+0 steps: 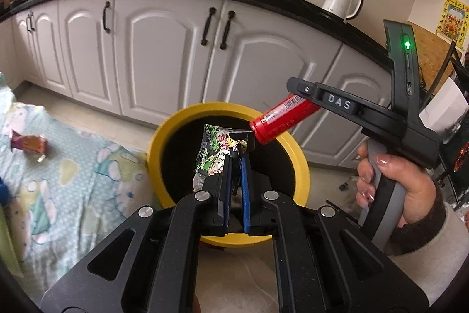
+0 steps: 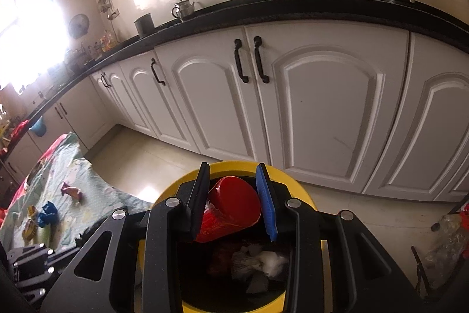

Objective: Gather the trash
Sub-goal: 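Open both grippers over the bin to drop the packet and tube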

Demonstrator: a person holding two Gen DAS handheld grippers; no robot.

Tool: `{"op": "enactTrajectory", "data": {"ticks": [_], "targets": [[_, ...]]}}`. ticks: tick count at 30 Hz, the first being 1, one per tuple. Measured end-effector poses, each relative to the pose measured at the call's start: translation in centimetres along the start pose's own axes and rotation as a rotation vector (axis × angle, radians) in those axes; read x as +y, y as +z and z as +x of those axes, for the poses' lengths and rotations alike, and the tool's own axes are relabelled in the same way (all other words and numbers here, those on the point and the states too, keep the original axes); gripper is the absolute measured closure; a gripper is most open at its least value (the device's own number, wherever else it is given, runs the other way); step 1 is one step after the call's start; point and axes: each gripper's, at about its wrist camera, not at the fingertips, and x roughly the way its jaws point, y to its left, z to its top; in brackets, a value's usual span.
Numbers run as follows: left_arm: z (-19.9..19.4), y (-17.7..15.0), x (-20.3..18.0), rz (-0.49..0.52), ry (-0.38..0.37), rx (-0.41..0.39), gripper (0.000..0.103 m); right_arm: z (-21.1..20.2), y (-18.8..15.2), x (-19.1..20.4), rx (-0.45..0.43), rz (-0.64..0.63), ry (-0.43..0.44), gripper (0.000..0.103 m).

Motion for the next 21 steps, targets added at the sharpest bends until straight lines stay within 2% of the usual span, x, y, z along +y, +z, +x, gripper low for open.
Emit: {"op": "enactTrajectory", "data": {"ticks": [17,18,21], "targets": [[4.0,-0.8,-0.6,-0.027,-0.062,0.087,0.100,2.1,-1.0,-1.3,0.068,0.037,-0.001,0.074],[4.0,-0.7,-0.6,-0.025,-0.057,0.085,0.097,2.2,-1.0,-1.4,0.071,0.042,0.000,0.074],[4.2,-0.7,-0.4,-0.035,-0.056,0.088,0.076,2.2,-1.1,-1.6,0.072,0.054,-0.002,0.074]]}}
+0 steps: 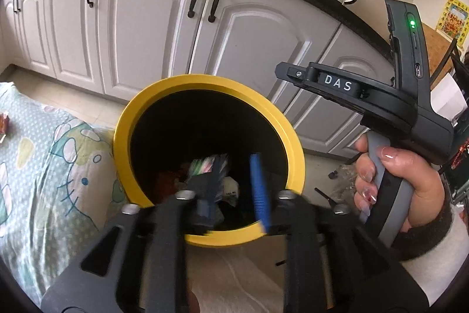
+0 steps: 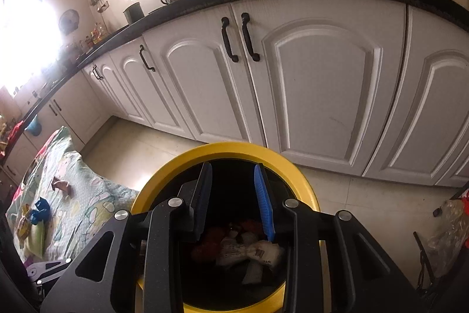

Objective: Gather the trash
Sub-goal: 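Open both grippers over the bin to drop the packet and tube, then move both grippers back to the trash on the bed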

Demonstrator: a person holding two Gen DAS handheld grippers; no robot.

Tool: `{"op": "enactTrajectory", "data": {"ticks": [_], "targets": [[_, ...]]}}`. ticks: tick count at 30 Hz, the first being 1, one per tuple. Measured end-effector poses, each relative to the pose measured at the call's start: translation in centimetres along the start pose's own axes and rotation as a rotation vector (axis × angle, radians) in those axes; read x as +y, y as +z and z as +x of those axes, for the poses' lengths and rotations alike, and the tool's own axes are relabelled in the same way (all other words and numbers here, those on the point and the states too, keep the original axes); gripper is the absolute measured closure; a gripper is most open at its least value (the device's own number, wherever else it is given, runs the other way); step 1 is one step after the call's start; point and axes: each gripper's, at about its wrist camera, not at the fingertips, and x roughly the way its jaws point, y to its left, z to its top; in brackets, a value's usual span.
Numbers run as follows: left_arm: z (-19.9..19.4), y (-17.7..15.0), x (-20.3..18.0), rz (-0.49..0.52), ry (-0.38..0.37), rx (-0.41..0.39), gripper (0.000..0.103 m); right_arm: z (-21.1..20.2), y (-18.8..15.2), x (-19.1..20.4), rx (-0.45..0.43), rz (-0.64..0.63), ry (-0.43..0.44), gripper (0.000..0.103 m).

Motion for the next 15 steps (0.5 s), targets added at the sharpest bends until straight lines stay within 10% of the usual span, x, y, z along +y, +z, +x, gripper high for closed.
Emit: {"op": "enactTrajectory", "data": {"ticks": [15], "targets": [[-3.3,0.0,2.1,-0.068,0.082,-0.064,0.011,-1.1,0.2,1.1,-0.035,-0.009,0.015,0.042]]}}
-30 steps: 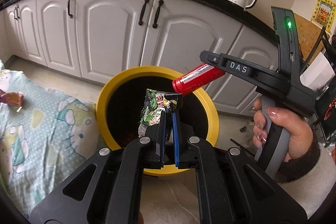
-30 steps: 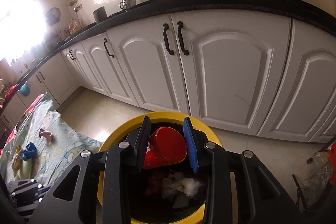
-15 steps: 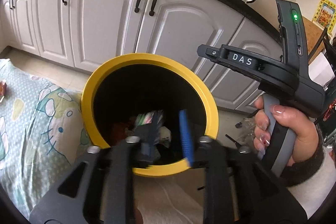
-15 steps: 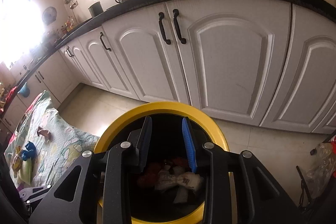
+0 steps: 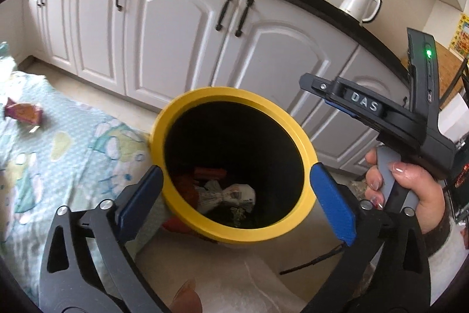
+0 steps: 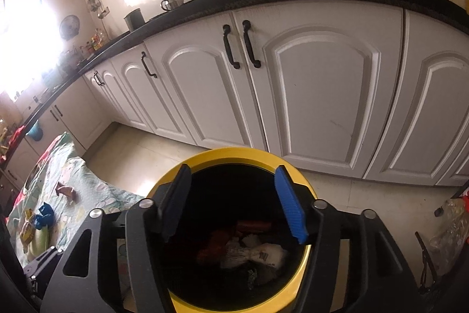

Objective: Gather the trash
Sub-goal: 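Move both grippers back to the trash on the bed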

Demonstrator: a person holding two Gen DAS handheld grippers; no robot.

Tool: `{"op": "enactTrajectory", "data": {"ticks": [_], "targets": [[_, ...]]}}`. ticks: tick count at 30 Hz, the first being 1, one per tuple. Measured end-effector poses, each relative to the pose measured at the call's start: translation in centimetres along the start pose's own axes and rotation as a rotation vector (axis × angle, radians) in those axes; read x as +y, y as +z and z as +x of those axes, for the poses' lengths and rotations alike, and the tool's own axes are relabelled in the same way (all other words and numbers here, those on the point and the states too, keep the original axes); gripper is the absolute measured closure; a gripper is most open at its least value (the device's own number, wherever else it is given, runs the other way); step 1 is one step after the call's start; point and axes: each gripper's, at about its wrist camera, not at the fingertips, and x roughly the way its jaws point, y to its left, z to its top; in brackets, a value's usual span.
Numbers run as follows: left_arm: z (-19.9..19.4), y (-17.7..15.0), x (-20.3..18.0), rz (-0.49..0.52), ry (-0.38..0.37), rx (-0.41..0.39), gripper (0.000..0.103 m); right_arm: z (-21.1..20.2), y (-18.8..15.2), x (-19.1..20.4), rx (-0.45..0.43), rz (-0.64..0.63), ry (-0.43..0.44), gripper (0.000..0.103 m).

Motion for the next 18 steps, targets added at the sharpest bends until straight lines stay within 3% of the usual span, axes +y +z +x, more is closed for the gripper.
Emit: {"op": "enactTrajectory", "data": {"ticks": [4,18], "targets": [[-1.7,0.1,1.0,-0.018,0.056,-0.033,0.011,-0.5,0.0,0.9,-0.010,-0.010,0.026,0.035],[-7.9,-0.3,4.8,-0.078,0.235,-0.144,0.011,-1.8,-0.6,5.2,-0.012,-0.092,0.120,0.032]]}}
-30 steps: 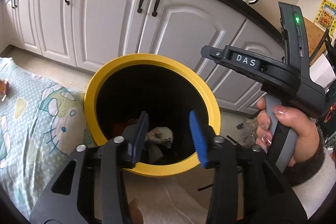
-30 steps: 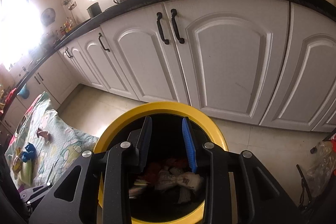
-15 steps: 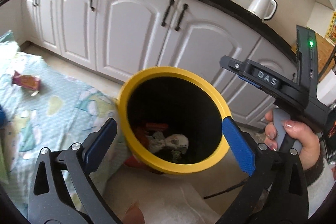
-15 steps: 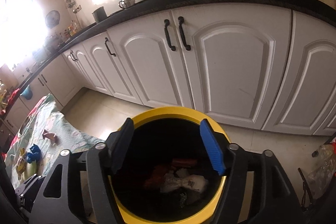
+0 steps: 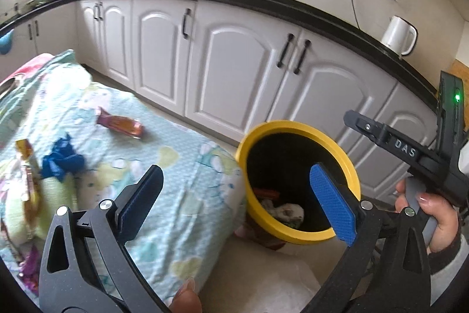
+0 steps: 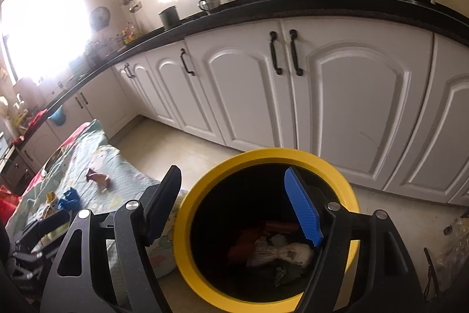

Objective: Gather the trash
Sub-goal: 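Move both grippers back to the trash on the bed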

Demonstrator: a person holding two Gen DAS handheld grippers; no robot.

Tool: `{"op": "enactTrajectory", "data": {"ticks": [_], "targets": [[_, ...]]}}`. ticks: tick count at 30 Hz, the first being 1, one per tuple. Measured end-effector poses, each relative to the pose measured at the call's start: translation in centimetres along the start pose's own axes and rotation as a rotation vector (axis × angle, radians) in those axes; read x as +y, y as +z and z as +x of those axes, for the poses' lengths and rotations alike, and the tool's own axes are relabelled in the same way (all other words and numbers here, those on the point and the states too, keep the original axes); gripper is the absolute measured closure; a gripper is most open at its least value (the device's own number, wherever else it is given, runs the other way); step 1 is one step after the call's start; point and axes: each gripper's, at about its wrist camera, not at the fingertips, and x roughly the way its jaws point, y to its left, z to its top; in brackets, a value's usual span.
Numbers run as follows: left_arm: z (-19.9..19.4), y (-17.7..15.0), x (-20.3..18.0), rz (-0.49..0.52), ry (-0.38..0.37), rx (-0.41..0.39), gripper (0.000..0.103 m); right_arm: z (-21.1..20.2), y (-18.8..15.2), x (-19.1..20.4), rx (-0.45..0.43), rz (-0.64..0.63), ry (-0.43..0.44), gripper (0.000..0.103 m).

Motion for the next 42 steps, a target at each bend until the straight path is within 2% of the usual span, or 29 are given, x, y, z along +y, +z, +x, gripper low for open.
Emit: {"op": "enactTrajectory", "data": {"ticks": [21,42], "targets": [[-6.1,0.5,7.2,-0.120,0.166,-0.128,0.011,-1.4,-1.1,7.0,0.014,-0.124,0.133,0.032],[-9.6,-1.0,13.9,-0.217,0.284,-0.167,0.011,-1.9,-3.4,15.9,0.062,-0.275,0.298,0.031]]}}
